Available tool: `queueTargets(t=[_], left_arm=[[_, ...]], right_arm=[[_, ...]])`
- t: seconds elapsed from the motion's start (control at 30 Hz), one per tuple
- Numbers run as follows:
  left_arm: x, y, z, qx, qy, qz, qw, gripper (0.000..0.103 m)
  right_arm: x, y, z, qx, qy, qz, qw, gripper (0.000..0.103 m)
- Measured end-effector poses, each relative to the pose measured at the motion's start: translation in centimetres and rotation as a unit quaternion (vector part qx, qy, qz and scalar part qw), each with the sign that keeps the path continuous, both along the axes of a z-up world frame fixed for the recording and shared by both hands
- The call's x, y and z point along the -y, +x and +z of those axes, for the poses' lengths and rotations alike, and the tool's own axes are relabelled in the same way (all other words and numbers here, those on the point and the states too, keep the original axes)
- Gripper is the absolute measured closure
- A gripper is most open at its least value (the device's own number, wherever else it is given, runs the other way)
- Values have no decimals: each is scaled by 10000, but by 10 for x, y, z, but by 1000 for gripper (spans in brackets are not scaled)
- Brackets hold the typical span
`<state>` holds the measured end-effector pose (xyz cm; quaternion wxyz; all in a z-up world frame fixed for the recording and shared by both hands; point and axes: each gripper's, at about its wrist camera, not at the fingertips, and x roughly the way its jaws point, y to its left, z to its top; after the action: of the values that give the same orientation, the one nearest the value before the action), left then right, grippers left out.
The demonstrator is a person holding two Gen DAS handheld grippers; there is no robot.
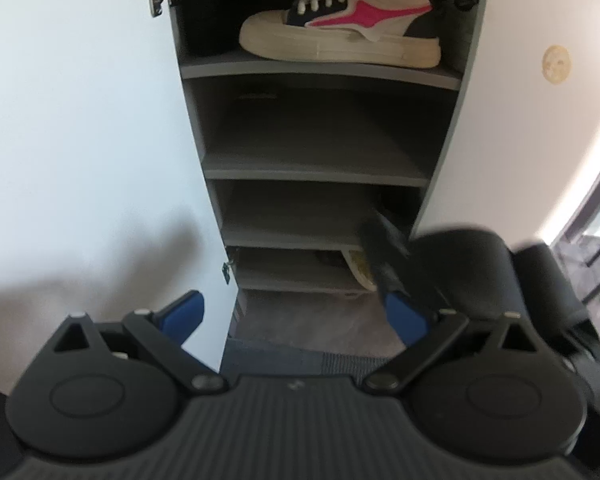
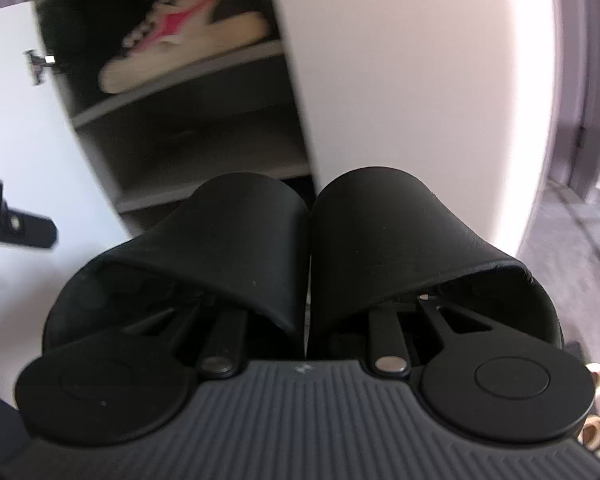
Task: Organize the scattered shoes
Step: 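Carry the black slides with the right tool toward the open shoe cabinet, then push the black slides with the right tool onto the cabinet shelf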
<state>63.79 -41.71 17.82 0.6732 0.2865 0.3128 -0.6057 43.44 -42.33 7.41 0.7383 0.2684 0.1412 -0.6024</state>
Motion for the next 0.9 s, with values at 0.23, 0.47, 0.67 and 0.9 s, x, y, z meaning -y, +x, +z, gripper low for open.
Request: queueTargets(t=[0.23,0.47,0.67,0.9], left_arm=[[-15,38,14,-172,-38,31,9998,4],[3,62,27,10,-103,217,9997,4],[33,82,28,82,-181,317,9993,4],[65,91,12,46,313,309,9990,4]], right_arm=[[48,41,4,37,-420,204,9989,79],[90,76,4,-156,-750,248,9968,78],[119,101,6,-282,-1076,277,9934,78],[165,126,-9,-450,-1217,349,9909,78]])
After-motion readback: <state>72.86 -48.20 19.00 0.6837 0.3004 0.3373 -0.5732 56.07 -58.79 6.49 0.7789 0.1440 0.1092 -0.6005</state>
